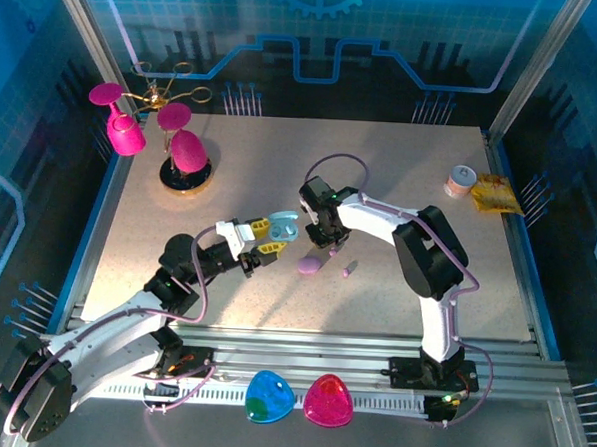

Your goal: Insert wireless bluetooth earbuds into charging case

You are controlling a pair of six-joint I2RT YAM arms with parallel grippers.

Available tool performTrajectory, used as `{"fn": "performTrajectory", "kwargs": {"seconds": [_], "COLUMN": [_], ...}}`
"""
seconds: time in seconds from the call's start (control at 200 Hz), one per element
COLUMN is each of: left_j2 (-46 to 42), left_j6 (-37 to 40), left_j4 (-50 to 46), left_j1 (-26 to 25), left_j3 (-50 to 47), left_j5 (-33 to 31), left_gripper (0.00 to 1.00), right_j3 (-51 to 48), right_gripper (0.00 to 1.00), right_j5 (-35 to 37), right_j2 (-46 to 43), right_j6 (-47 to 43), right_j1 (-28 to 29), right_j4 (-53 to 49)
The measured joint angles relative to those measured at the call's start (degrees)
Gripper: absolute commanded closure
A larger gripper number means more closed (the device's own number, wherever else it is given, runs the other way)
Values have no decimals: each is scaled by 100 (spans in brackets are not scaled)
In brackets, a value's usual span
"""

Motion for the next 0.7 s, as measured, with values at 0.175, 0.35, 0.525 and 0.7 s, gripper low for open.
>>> {"fn": "performTrajectory", "kwargs": {"seconds": [0.175, 0.35, 0.525, 0.7], "left_j2": [28, 59, 205, 487], "left_j6": [0, 0, -2, 0], "left_j4": [-13, -13, 101, 450], "left_j1": [0, 0, 0, 0], "left_j3": [0, 0, -24, -129], "left_j5": [0, 0, -15, -133], "left_gripper": [80, 80, 80, 80], "right_j3": [52, 4, -691, -1488], "right_gripper": [84, 86, 86, 86], "right_j5": [20, 35, -107, -675], "right_j2": [33, -26, -1023, -2715], "right_j6": [0, 17, 166, 411], "right_j1": [2, 0, -59, -278], "right_j4": [-24, 15, 369, 1010]}}
